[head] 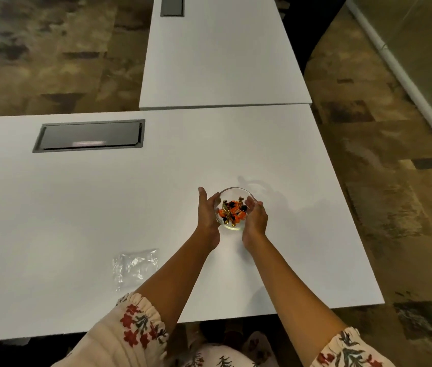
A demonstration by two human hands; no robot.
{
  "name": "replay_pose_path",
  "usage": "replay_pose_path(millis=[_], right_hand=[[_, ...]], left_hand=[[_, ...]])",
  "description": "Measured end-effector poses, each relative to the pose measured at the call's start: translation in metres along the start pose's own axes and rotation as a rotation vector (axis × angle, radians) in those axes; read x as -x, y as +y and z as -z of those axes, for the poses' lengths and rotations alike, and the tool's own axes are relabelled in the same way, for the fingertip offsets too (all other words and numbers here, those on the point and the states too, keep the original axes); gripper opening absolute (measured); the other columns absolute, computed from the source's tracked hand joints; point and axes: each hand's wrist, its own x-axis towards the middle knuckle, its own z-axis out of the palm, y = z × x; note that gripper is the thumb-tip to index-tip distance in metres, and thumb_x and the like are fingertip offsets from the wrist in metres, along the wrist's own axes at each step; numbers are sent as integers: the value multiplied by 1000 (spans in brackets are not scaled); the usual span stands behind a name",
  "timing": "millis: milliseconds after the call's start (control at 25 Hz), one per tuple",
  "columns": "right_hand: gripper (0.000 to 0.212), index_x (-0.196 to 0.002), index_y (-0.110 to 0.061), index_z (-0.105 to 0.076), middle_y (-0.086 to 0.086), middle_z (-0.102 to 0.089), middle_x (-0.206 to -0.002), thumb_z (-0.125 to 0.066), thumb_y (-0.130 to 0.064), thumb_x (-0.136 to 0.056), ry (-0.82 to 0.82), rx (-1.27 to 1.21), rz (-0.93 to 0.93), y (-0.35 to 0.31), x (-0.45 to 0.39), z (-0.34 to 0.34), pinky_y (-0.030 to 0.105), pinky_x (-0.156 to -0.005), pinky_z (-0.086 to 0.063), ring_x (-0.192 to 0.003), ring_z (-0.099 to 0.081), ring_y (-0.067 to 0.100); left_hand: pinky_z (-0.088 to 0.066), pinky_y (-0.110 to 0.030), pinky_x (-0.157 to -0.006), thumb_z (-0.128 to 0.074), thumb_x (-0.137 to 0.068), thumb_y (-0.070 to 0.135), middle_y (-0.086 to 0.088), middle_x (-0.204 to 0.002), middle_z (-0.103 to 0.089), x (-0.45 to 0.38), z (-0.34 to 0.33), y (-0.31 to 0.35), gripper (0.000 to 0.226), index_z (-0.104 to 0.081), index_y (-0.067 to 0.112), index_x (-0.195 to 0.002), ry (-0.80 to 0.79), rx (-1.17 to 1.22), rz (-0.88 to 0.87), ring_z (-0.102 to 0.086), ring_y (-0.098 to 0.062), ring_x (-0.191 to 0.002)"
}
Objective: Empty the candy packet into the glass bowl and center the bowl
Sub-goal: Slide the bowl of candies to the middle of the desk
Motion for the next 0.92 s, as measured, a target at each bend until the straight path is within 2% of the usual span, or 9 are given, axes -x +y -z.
replay_pose_path(millis=[80,120,240,320,400,480,640,840,920], right_hand=[[45,-127,-18,-63,5,-64,-131,-27,-34,-104,-12,18,2,-8,-4,-20,39,-100,-46,-122,-57,27],[45,-128,-17,-62,6,-63,-132,-28,-34,-104,-24,28,1,-11,-7,-30,40,-102,-47,-122,-57,28],[46,-131,-18,-60,6,-61,-134,-27,-36,-105,-56,56,-14,-16,-14,-58,39,-100,-46,-122,-57,27],[47,-131,-19,-61,6,-61,-134,-25,-37,-105,-72,75,-18,-17,-18,-72,38,-97,-46,-121,-57,26],[48,-131,-20,-60,6,-61,-135,-24,-37,-105,-73,102,-25,-17,-24,-82,37,-96,-45,-122,-56,26],[49,-133,-20,-59,6,-60,-136,-23,-38,-105,-74,124,-38,-18,-32,-91,35,-94,-43,-122,-55,26],[49,-129,-20,-62,4,-61,-135,-23,-37,-105,-87,138,-34,-19,-47,-100,32,-89,-41,-111,-55,20],[49,-129,-19,-62,5,-60,-136,-23,-38,-105,-93,188,-49,-18,-66,-103,32,-89,-40,-114,-54,21],[47,-127,-19,-62,5,-61,-135,-25,-38,-104,-108,197,-54,-16,-71,-103,33,-89,-41,-113,-55,21]], left_hand=[[-36,-39,-96,-15,-97,72,0,-124,-58,-8,6,17,77,-53,20,-140,17,40,-11,-61,-16,-98],[-36,-39,-96,-16,-97,72,1,-121,-59,-12,10,26,76,-54,21,-138,26,56,-16,-61,-14,-94],[-37,-40,-98,-18,-97,72,-2,-137,-57,-27,25,47,80,-51,17,-144,41,92,-18,-59,-22,-113],[-38,-40,-97,-20,-97,72,-2,-144,-54,-34,30,57,79,-50,16,-145,59,112,-15,-58,-21,-113],[-38,-40,-95,-21,-96,72,-1,-137,-57,-42,34,65,79,-51,16,-144,70,128,-13,-58,-17,-101],[-39,-40,-96,-22,-96,73,1,-125,-61,-54,38,70,79,-52,16,-143,80,135,-2,-59,-17,-100],[-39,-40,-95,-23,-97,71,8,-104,-64,-71,41,72,70,-55,19,-132,98,133,35,-58,-12,-91],[-51,-37,-85,-22,-99,69,5,-102,-68,-85,37,70,64,-63,21,-109,78,104,37,-64,-18,-98],[-51,-38,-89,-21,-99,68,2,-106,-68,-89,36,67,64,-61,20,-114,75,87,32,-64,-23,-106]])
